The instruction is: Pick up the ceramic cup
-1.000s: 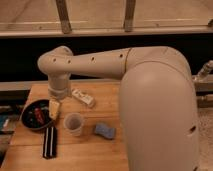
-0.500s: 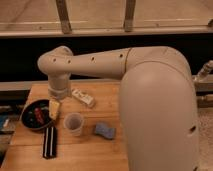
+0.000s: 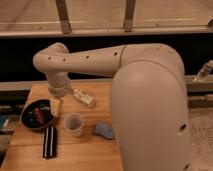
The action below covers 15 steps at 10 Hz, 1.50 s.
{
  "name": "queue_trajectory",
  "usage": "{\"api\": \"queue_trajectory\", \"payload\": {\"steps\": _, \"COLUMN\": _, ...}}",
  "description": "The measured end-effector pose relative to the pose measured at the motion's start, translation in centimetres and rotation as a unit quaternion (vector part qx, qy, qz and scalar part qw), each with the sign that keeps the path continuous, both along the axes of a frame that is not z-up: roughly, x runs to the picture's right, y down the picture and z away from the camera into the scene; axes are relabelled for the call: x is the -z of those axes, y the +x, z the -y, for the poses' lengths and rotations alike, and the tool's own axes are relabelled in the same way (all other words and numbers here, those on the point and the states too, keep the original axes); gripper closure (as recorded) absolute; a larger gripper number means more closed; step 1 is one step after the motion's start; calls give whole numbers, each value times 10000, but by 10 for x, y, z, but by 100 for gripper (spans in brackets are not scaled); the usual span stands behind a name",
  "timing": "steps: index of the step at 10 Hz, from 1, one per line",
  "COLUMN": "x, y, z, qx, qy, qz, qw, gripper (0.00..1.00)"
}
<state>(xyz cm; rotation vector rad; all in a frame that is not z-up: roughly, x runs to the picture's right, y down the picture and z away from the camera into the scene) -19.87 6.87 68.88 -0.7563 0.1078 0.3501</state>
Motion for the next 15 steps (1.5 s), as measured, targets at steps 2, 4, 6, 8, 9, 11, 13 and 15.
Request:
{"api": "queue_trajectory", "payload": {"steps": 2, "x": -11, "y": 19, "z": 8, "qx": 24, "qy": 43, "qz": -146, "qw": 9999, "gripper": 20}}
{"api": "queue_trajectory", "payload": {"steps": 4, "x": -35, "y": 50, "z": 8, "qx": -57, "qy": -40, "qz": -119, "qw": 9999, "gripper": 20}}
{"api": "queue_trajectory", "payload": {"steps": 6, "x": -48, "y": 67, "z": 1, "qx": -129, "qy": -142, "qz": -83, "qw": 9998, "gripper": 20}}
{"api": "queue_trajectory", "payload": {"steps": 8, "x": -47, "y": 62, "z": 1, "qx": -133, "qy": -131, "qz": -30, "qw": 9998, "gripper": 20}}
{"api": "queue_trajectory", "payload": {"steps": 9, "x": -47, "y": 63, "z": 1, "qx": -130, "qy": -141, "qz": -43, "qw": 9998, "gripper": 20}}
{"api": "queue_trajectory", "payload": {"steps": 11, "x": -52, "y": 65, "z": -3, "qx": -137, "qy": -297, "qz": -141, "qw": 9994, "gripper": 20}}
{"api": "queue_trajectory", "payload": {"steps": 13, "x": -69, "y": 72, "z": -19, "qx": -250, "qy": -528, "qz": -330, "qw": 9977, "gripper": 20}}
{"api": "queue_trajectory", "payload": {"steps": 15, "x": -97, "y": 77, "z": -46, "qx": -390, "qy": -775, "qz": -521, "qw": 9949, "gripper": 20}}
